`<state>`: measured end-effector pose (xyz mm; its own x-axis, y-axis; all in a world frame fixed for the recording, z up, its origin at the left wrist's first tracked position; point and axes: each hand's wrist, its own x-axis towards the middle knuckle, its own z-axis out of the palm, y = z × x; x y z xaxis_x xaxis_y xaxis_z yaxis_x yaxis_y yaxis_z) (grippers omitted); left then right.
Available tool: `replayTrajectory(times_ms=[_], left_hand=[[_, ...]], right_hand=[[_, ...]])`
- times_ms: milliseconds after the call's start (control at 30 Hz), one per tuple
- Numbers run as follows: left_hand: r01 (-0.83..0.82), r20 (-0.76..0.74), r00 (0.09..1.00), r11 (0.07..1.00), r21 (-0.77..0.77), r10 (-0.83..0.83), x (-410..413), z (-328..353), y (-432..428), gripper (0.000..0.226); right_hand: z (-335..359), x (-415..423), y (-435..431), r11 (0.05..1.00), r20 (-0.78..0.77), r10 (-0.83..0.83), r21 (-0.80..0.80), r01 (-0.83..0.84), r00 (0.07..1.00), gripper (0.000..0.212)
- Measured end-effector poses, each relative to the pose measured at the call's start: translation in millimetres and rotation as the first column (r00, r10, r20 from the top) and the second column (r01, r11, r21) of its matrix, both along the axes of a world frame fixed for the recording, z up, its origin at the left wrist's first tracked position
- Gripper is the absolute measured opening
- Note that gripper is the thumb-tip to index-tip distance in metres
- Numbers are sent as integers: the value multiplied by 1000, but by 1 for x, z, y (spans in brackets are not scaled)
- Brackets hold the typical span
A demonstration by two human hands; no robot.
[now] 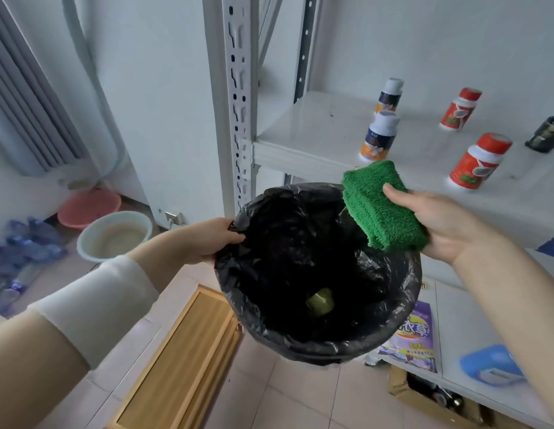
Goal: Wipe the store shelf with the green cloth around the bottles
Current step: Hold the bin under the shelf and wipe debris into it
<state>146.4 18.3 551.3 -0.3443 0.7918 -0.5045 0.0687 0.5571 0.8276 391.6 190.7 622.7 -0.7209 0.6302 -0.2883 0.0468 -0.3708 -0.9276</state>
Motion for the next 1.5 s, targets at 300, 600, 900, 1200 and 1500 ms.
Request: replayTrajectory(times_ms=[300,600,900,1200,1500], left_hand=[[142,-24,990,990,-10,-142,-37,15,40,23],[300,-105,946,951,-71,-307,-85,21,75,20],[441,-164,878,893,-86,-450,-82,4,93,25],[461,-146,869,881,-104,-472,-67,7,107,30],[455,-115,877,883,-118,-467,-84,11,96,29]], right_hand=[[6,-34,34,993,29,52,-106,-49,998,27],[17,-88,54,995,-57,-99,23,101,993,17],[5,-130,72,918,-131,-326,193,346,936,16],[6,-123,87,868,-152,-416,228,441,897,17],[20,-155,96,881,-22,-433,201,429,901,24]])
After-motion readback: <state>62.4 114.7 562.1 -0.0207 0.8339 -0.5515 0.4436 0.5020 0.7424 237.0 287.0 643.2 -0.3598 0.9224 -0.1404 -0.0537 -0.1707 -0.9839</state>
